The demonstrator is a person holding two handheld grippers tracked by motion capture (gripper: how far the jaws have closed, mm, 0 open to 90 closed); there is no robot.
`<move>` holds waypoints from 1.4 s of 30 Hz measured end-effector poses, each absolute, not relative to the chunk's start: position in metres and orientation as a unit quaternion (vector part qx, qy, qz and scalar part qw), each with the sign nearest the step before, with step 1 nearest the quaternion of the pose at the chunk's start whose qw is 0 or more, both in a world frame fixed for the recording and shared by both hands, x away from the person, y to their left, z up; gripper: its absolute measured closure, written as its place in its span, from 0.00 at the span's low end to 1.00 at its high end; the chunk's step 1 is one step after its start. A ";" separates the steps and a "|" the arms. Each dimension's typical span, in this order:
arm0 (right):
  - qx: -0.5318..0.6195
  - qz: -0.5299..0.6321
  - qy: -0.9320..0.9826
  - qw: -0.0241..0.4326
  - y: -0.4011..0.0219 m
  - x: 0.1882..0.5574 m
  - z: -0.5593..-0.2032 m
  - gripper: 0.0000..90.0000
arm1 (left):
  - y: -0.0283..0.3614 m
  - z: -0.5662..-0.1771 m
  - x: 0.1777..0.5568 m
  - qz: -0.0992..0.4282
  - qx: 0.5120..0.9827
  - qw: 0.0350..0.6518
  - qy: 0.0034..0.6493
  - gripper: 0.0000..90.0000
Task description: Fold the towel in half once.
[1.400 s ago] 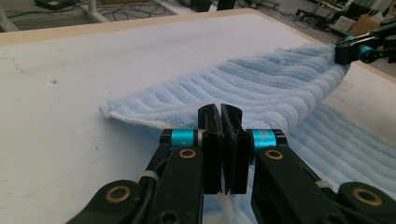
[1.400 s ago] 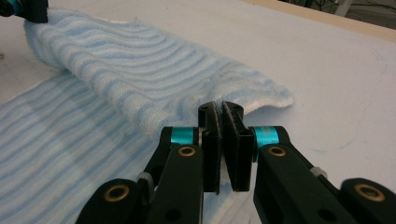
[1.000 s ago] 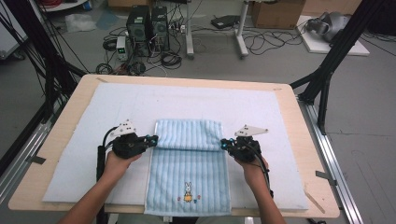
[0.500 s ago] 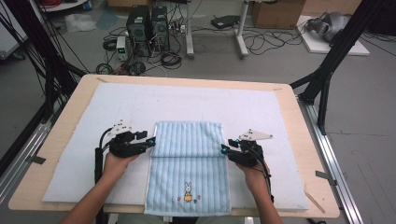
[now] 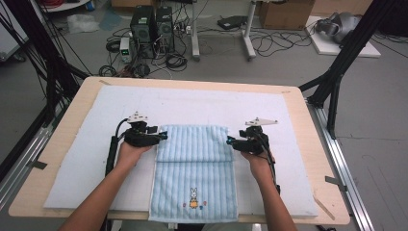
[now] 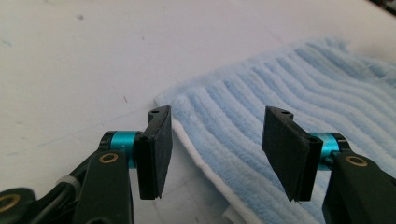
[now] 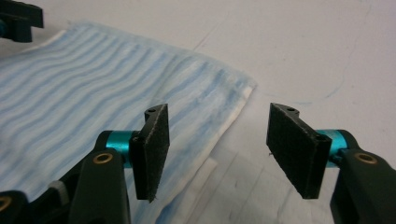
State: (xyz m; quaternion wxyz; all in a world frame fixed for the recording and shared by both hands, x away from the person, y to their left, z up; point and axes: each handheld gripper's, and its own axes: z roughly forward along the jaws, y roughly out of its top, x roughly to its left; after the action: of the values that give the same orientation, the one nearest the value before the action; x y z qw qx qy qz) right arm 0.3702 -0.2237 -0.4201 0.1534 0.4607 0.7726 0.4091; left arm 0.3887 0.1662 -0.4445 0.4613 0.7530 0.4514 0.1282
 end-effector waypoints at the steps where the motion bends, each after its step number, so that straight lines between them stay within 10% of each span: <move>1: 0.464 0.401 0.775 0.151 -0.221 0.376 -0.422 0.42 | 0.165 -0.446 0.390 0.127 0.754 0.458 0.453 0.48; 10: 0.473 0.343 0.800 0.134 -0.193 0.410 -0.439 0.51 | 0.153 -0.451 0.391 0.137 0.780 0.434 0.429 0.76; 14: 0.464 0.319 0.810 0.163 -0.188 0.413 -0.438 0.75 | 0.150 -0.451 0.392 0.145 0.785 0.430 0.422 0.95; 18: 0.447 0.323 0.818 0.163 -0.189 0.412 -0.437 0.94 | 0.154 -0.449 0.394 0.143 0.773 0.444 0.430 0.97; 42: 0.371 0.435 0.807 0.147 -0.207 0.337 -0.396 0.94 | 0.177 -0.411 0.334 0.110 0.751 0.536 0.371 0.97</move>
State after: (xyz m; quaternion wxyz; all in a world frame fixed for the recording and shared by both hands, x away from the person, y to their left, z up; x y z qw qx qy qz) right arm 0.3373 -0.2068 -0.3959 0.1473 0.3710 0.8071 0.4350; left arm 0.3343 0.1772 -0.4108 0.5357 0.7506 0.3709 0.1103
